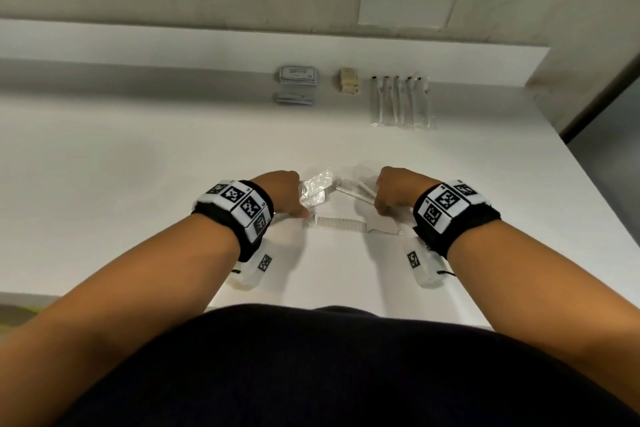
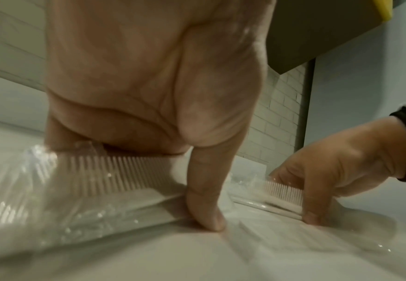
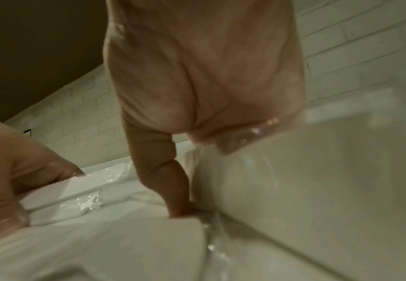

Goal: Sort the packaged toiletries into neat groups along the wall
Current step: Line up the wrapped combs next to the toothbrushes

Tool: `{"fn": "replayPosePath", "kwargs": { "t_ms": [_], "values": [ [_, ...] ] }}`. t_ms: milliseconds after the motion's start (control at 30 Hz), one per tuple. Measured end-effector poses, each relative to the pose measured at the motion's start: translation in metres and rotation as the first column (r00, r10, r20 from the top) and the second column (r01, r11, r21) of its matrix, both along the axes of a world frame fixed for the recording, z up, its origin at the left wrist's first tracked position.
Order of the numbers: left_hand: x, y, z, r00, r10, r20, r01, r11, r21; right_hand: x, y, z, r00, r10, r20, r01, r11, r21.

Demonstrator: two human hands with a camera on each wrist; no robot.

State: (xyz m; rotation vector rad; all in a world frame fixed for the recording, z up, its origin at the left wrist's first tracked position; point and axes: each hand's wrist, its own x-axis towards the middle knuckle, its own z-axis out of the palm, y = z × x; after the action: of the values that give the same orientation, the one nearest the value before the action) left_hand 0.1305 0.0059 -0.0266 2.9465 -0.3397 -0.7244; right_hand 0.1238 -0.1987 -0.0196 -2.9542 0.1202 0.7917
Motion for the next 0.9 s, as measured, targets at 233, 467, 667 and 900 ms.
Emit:
{"fn": "replayPosePath", "kwargs": {
  "t_ms": [233, 467, 667, 900],
  "values": [
    [-0.001, 0.002, -0.006, 1.000, -0.016, 0.010, 0.016, 1.000, 0.014, -0.010, -0.009, 0.000, 0.999, -0.037, -0.003, 0.037, 0.998, 0.054],
    [0.001, 0.002, -0.007, 1.000, -0.011, 0.009, 0.011, 1.000, 0.013, -0.018, -0.013, -0.006, 0.998, 0.016, 0.066, -0.012, 0.999, -0.052],
    [0.001, 0.001, -0.005, 1.000, -0.026, 0.002, 0.026, 1.000, 0.012, -0.022, -0.017, -0.006, 0.999, -0.022, 0.026, 0.021, 0.999, 0.047],
    [-0.010, -0.014, 0.017, 0.986, -0.164, 0.015, 0.164, 0.986, -0.033, -0.024, -0.019, -0.004, 0.998, 0.060, -0.024, -0.060, 0.998, -0.014]
  ]
}}
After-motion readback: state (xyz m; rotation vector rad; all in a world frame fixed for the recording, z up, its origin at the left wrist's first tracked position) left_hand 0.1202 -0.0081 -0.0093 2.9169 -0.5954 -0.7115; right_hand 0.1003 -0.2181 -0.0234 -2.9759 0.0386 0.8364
